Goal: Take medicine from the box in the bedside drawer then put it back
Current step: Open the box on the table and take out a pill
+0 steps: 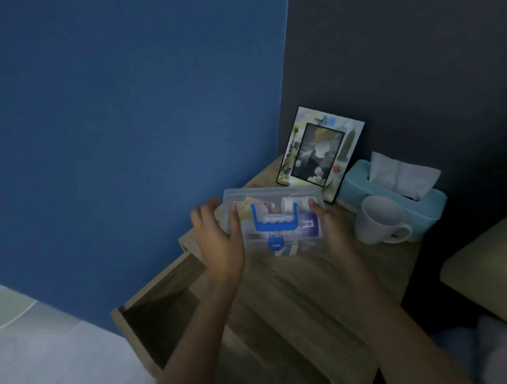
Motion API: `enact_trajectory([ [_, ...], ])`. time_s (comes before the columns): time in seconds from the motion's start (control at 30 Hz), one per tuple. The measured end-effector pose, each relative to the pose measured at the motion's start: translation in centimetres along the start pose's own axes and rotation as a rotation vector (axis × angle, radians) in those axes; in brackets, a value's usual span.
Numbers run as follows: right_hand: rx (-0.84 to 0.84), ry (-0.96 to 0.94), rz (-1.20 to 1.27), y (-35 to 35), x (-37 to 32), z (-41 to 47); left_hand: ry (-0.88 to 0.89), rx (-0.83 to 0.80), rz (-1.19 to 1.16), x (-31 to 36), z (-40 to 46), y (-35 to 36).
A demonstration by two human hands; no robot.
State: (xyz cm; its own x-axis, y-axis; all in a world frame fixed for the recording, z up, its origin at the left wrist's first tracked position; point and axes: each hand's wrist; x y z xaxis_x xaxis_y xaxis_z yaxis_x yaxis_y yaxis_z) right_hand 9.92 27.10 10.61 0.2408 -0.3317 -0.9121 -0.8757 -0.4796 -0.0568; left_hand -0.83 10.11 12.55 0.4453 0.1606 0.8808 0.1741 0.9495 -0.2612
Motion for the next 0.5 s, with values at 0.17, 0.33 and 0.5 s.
enact_trajectory([
  [0.17,0.009,-0.058,-0.014,0.0,0.4,0.0,-0.446,-0.338,-0.187,0.1,-6.0,2.5],
  [0.33,0.010,-0.080,-0.040,0.0,0.7,0.1,-0.721,-0.478,-0.337,-0.7,-5.4,4.4],
  [0.5,0.020,-0.078,-0.022,0.1,1.0,0.2,-0.656,-0.389,-0.219,-1.0,-5.3,4.6],
])
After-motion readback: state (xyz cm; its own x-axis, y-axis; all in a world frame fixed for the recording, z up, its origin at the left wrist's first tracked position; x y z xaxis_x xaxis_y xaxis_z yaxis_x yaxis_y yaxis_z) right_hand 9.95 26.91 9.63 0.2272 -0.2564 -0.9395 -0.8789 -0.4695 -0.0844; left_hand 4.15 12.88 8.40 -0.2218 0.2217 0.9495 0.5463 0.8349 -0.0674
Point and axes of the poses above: each hand's wrist, its own z-axis towards the middle knuckle, its own y-axis out of the palm, x = y × z, and after that the axes turned 5 degrees about -z, right-handed
